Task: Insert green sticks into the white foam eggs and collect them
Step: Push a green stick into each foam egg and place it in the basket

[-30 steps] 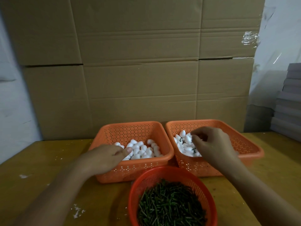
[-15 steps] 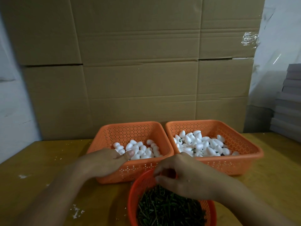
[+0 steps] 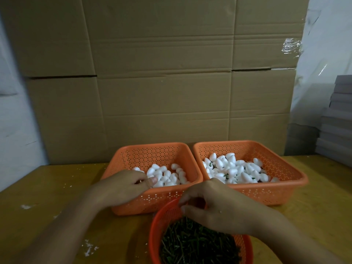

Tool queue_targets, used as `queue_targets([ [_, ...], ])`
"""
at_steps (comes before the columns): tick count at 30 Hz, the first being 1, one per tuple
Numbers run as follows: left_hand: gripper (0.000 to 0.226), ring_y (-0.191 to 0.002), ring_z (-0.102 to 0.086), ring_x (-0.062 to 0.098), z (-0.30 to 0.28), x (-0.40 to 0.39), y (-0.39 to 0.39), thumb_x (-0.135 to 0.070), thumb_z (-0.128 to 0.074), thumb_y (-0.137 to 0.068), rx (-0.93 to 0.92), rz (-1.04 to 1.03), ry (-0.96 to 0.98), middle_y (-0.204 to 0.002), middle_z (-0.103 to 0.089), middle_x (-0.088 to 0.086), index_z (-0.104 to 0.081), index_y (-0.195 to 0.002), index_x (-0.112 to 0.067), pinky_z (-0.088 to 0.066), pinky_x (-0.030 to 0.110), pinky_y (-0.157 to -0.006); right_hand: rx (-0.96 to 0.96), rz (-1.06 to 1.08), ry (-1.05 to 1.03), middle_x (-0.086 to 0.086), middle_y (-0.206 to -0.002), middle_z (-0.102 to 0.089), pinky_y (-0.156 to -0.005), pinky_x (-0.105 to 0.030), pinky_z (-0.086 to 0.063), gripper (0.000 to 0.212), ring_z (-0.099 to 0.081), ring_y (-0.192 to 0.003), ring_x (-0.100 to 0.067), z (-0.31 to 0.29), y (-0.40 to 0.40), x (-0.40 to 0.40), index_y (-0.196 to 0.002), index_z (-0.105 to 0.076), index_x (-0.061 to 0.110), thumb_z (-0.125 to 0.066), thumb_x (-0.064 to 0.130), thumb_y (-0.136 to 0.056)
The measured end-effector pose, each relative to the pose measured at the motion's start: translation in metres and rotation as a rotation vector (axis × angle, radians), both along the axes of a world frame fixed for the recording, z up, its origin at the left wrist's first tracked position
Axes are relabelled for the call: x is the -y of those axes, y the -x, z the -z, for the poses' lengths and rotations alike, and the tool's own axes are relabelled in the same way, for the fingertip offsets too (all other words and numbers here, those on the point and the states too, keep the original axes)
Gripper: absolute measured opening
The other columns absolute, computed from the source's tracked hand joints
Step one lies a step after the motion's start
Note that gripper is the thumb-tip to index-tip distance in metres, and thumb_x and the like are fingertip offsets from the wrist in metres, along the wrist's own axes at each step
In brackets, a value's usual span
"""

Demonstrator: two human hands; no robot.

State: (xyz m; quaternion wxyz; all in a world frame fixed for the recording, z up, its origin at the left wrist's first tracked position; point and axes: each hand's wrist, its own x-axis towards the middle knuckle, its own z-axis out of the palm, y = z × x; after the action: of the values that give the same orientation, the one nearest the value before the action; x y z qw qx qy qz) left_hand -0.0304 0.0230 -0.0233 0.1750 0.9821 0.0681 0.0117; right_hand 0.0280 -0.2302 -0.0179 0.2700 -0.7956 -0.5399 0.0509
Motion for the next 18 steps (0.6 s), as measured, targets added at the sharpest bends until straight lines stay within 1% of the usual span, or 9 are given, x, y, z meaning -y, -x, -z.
queue_targets([
  [3,0.041,-0.096,-0.064,0.012,0.004,-0.010,-0.004,-0.066,-0.042,-0.091,0.091,0.070,0.039,-0.086,-0.068,-0.006,-0.067,-0.084,-0.035,-0.051,0.037,-0.087,0.008,-0.001,-0.001,0.017,-0.091,-0.071,-0.065,-0.009,-0.042,0.021,-0.063,-0.074,0.004,0.000,0.001,0.000,-0.110,-0.074,0.027,-0.060,0.033,-0.096],
  [5,0.034,-0.098,-0.065,0.013,0.006,-0.013,-0.006,-0.067,-0.046,-0.089,0.117,0.103,0.072,-0.083,-0.068,-0.011,-0.067,-0.082,-0.041,-0.050,0.046,-0.090,0.011,0.001,-0.005,0.017,-0.092,-0.072,-0.065,-0.011,-0.043,0.021,-0.064,-0.076,0.002,0.000,0.001,0.000,-0.110,-0.073,0.027,-0.060,0.033,-0.096],
  [7,0.029,-0.095,-0.064,0.004,0.008,-0.015,-0.007,-0.067,-0.047,-0.090,0.126,0.119,0.089,-0.083,-0.068,-0.018,-0.066,-0.081,-0.048,-0.050,0.038,-0.086,0.013,0.009,-0.011,0.018,-0.088,-0.070,-0.063,-0.011,-0.044,0.021,-0.065,-0.074,0.000,0.000,0.000,0.000,-0.111,-0.072,0.028,-0.061,0.035,-0.095],
  [9,0.032,-0.082,-0.061,-0.005,0.008,-0.016,-0.007,-0.072,-0.043,-0.088,0.135,0.158,0.064,-0.078,-0.065,-0.024,-0.066,-0.081,-0.051,-0.043,0.021,-0.077,0.017,0.022,-0.018,0.019,-0.082,-0.068,-0.061,-0.010,-0.043,0.022,-0.065,-0.071,0.000,0.000,0.000,0.000,-0.113,-0.071,0.029,-0.061,0.037,-0.095],
  [11,0.041,-0.070,-0.058,-0.005,0.010,-0.018,-0.009,-0.079,-0.040,-0.085,0.130,0.188,0.091,-0.071,-0.062,-0.024,-0.067,-0.081,-0.048,-0.041,0.018,-0.077,0.019,0.028,-0.017,0.019,-0.082,-0.068,-0.061,-0.010,-0.044,0.023,-0.065,-0.071,0.000,0.000,-0.001,0.000,-0.114,-0.071,0.029,-0.062,0.037,-0.095],
  [13,0.052,-0.062,-0.052,-0.001,0.011,-0.020,-0.009,-0.084,-0.039,-0.083,0.129,0.211,0.110,-0.063,-0.055,-0.020,-0.064,-0.073,-0.039,-0.049,0.031,-0.076,0.022,0.031,-0.014,0.018,-0.084,-0.069,-0.062,-0.010,-0.044,0.023,-0.065,-0.073,0.000,0.001,-0.001,0.000,-0.114,-0.070,0.029,-0.062,0.038,-0.095],
  [15,0.063,-0.058,-0.046,0.001,0.012,-0.022,-0.011,-0.089,-0.039,-0.079,0.152,0.214,0.107,-0.058,-0.049,-0.013,-0.058,-0.064,-0.031,-0.045,0.036,-0.069,0.021,0.033,-0.008,0.018,-0.088,-0.070,-0.064,-0.011,-0.046,0.023,-0.066,-0.076,0.001,0.001,-0.001,0.001,-0.114,-0.070,0.030,-0.061,0.038,-0.095],
  [16,0.068,-0.060,-0.046,0.001,0.013,-0.023,-0.012,-0.090,-0.039,-0.078,0.162,0.214,0.117,-0.059,-0.051,-0.009,-0.056,-0.063,-0.026,-0.046,0.036,-0.073,0.021,0.035,-0.004,0.017,-0.089,-0.071,-0.065,-0.013,-0.049,0.023,-0.066,-0.077,0.001,0.001,-0.001,0.001,-0.114,-0.070,0.030,-0.061,0.039,-0.095],
  [18,0.072,-0.079,-0.058,0.009,0.015,-0.025,-0.014,-0.089,-0.040,-0.078,0.150,0.219,0.126,-0.071,-0.063,0.005,-0.050,-0.063,-0.018,-0.045,0.039,-0.093,0.020,0.039,0.004,0.015,-0.091,-0.072,-0.068,-0.020,-0.053,0.023,-0.067,-0.077,-0.002,0.001,-0.001,0.001,-0.114,-0.069,0.031,-0.061,0.040,-0.094],
])
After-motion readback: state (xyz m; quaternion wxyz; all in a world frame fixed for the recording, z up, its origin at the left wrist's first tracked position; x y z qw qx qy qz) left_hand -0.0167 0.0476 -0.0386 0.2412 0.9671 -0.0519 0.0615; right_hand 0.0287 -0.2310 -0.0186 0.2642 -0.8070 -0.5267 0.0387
